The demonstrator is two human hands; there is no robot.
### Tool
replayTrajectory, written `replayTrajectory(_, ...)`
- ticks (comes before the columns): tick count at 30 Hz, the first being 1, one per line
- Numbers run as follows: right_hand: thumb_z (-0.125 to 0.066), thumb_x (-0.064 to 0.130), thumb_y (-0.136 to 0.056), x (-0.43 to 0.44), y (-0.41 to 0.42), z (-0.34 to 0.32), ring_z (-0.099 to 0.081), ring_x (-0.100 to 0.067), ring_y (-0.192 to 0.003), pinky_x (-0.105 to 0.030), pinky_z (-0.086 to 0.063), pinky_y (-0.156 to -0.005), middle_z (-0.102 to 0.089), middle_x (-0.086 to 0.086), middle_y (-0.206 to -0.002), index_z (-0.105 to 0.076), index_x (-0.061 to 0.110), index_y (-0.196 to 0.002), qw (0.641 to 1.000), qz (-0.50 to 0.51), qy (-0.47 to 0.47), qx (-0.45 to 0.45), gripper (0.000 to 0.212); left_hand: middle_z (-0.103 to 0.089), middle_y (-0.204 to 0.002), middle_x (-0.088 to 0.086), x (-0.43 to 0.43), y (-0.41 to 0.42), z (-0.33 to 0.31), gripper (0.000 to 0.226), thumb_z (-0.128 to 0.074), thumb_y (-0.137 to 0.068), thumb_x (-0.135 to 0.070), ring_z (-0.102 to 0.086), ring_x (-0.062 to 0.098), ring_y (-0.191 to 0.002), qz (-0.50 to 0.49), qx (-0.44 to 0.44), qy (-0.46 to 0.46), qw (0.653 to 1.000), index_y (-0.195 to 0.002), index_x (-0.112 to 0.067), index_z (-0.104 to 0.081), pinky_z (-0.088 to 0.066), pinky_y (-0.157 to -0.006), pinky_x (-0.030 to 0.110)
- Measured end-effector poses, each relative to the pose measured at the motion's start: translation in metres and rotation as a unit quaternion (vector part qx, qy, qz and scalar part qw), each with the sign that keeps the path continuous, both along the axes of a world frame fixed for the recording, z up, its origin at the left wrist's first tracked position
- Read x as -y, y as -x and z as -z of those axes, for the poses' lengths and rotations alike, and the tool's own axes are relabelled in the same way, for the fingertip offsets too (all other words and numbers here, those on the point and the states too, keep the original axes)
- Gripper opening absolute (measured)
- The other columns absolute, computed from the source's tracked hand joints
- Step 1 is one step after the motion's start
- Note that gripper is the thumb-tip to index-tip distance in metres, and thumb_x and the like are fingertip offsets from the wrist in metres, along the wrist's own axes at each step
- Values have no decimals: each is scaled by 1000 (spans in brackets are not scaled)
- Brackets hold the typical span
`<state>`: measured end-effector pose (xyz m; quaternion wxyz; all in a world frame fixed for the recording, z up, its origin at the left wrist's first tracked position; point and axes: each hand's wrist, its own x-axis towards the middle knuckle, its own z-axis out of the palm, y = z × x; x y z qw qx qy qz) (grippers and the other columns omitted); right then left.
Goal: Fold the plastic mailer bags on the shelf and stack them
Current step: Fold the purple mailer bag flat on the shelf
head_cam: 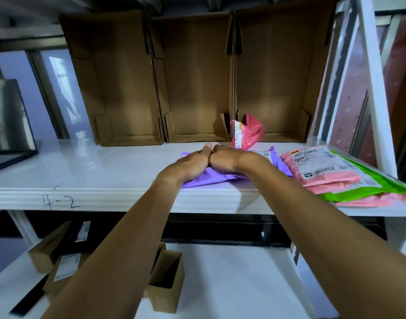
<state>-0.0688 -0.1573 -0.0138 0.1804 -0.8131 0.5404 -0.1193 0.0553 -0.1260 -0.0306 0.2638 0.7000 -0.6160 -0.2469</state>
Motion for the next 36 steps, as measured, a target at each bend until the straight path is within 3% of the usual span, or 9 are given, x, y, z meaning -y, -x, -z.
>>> replayTrajectory(6, -39, 28, -94, 5, -1, 7, -33, -31, -141, -48, -30, -114, -32, -10, -155, -35, 13, -147, 1000, 19, 12, 1, 56, -37, -159, 9, 4, 4, -2, 57, -11, -109, -45, -34, 26, -145, 24, 85, 23, 996, -154, -21, -37, -25, -113, 32)
replayTrajectory(10, -34, 29, -94, 1, 1, 12, -29, -31, -143, -50, -27, -115, -31, -11, -155, -30, 18, -151, 999, -8, 34, -19, 59, -31, -162, 6, 8, 3, -4, 54, -10, -110, -38, -30, 23, -148, 42, 117, 30, 992, -156, -20, -32, -22, -115, 29)
replayTrajectory(16, -34, 25, -102, -2, 2, 10, -31, -30, -142, -43, -28, -114, -31, -13, -157, -29, 15, -153, 998, -21, 54, -36, 52, -31, -163, 4, 7, 1, -4, 53, -11, -110, -40, -29, 23, -148, 48, 142, 37, 988, -156, -25, -31, -22, -116, 29)
replayTrajectory(24, -32, 20, -100, 0, 2, 13, -31, -31, -140, -46, -28, -113, -34, -17, -154, -27, 13, -154, 995, -39, 67, -65, 54, -32, -162, 5, 9, -1, -3, 52, -11, -110, -43, -30, 25, -148, 50, 158, 26, 986, -156, -30, -30, -21, -118, 33)
replayTrajectory(28, -20, 18, -102, -2, 1, 17, -32, -36, -138, -50, -32, -112, -36, -21, -151, -31, 8, -149, 994, -21, 82, -62, 49, -20, -166, -2, 9, -8, -4, 51, -14, -110, -39, -20, 20, -152, 77, 184, 21, 980, -159, -29, -23, -15, -121, 31)
replayTrajectory(32, -17, 29, -96, -6, 4, 16, -29, -36, -142, -57, -31, -112, -31, -15, -156, -27, 16, -152, 987, -41, 100, -120, 58, -6, -169, -2, 6, -9, -4, 53, -16, -110, -38, -6, 17, -155, 85, 227, 15, 970, -161, -22, -11, -6, -124, 35)
replayTrajectory(36, -22, 25, -97, -15, 3, 11, -26, -36, -144, -58, -29, -113, -28, -13, -157, -30, 14, -150, 987, -32, 87, -130, 55, -7, -169, -4, 10, -18, 0, 59, -14, -107, -48, -10, 19, -155, 59, 304, -11, 951, -161, -26, -10, -14, -124, 46)
